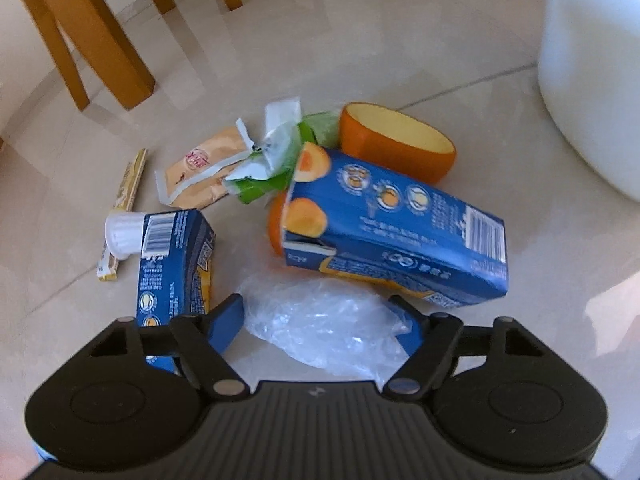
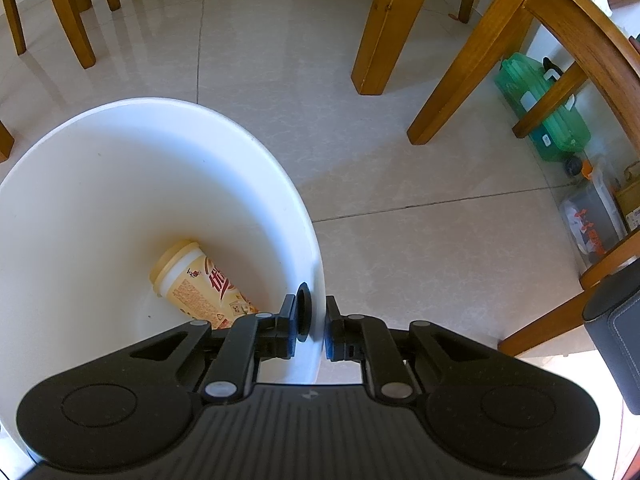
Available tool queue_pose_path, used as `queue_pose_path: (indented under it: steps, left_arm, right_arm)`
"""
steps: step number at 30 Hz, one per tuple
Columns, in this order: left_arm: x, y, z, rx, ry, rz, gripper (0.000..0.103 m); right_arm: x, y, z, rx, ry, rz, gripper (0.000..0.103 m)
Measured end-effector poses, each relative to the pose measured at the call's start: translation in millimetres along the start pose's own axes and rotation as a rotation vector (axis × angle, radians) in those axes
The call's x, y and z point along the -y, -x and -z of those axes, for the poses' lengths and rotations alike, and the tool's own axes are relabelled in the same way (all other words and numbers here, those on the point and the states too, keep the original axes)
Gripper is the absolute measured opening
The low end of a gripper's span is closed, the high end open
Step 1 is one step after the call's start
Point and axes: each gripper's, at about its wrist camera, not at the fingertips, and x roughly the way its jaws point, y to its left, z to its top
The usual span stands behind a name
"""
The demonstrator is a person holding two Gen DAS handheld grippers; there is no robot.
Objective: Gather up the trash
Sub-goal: 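Lower the left gripper onto the clear plastic bag and close, then carry the plastic bag over the bin and release it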
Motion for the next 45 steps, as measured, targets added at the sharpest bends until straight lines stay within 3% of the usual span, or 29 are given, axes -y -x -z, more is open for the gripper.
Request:
queue_pose_path:
  steps: [7,9,10,16,22,36,45]
  left_arm:
    - [-11,10,3,-0.003,0.06,0.024,0.067]
    - [-14,14,4,-0.008,0.075,0.034,0.059]
    - [-15,17,5,-0.014,0.077,0.035,0.054]
    - [-19,34,11,-0.009,0.053,0.059,0.048]
    - [-25,48,10,-0.024,0.083,0.075,0.046]
    - [-45,118,6,-0.042,0.033,0.128,0.044]
    - [-42,201,-34,0.046,-0.029,0.233,0.044]
  right_arm:
    - [-2,0,1,0.002,0.003,0.003,0.016]
    - [-2,0,0,0.003,0.004,0.003,0.016]
    - [-2,0,0,0.002,0.005,0.003,0.016]
    - [-2,0,0,0.006,0.014,0.006,0.016]
    - [-2,1,0,0.009,0.019,0.005,0.016]
    - [-6,0,1,0.014,0.029,0.011,0.016]
    - [-7,1,1,0.016,0.037,0.015,0.017]
